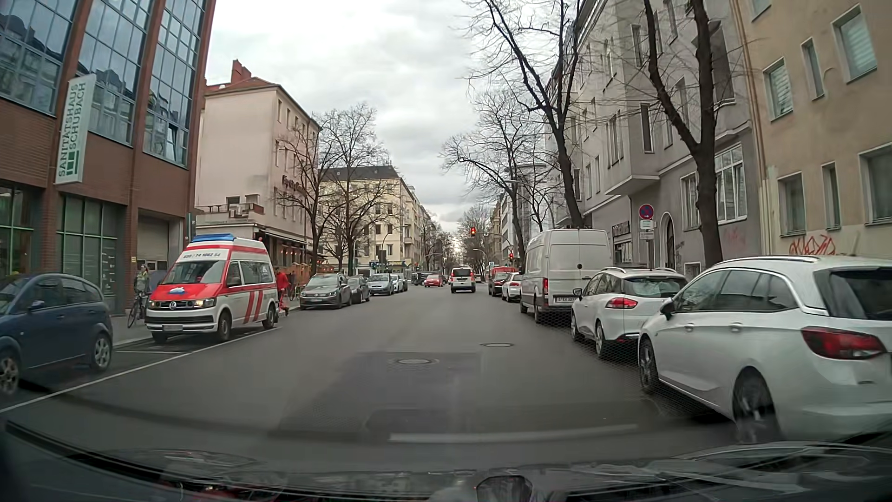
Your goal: Follow the waypoints while adhering to traffic rules and regulations
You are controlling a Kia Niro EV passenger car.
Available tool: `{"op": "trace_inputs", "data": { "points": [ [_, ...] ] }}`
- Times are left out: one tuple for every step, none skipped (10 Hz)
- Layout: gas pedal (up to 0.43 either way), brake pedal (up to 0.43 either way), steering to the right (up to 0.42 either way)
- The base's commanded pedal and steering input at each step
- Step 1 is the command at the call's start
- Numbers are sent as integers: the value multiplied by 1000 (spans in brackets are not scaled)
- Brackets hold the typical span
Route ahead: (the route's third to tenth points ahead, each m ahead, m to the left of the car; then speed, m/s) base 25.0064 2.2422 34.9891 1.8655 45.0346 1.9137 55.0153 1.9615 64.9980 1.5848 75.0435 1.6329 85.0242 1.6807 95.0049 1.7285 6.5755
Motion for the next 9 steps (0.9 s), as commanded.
{"op": "trace_inputs", "data": {
  "points": [
    [67,12,2],
    [67,12,2],
    [79,12,2],
    [79,12,2],
    [79,12,2],
    [79,12,3],
    [79,12,3],
    [79,12,4],
    [79,12,4]
  ]
}}
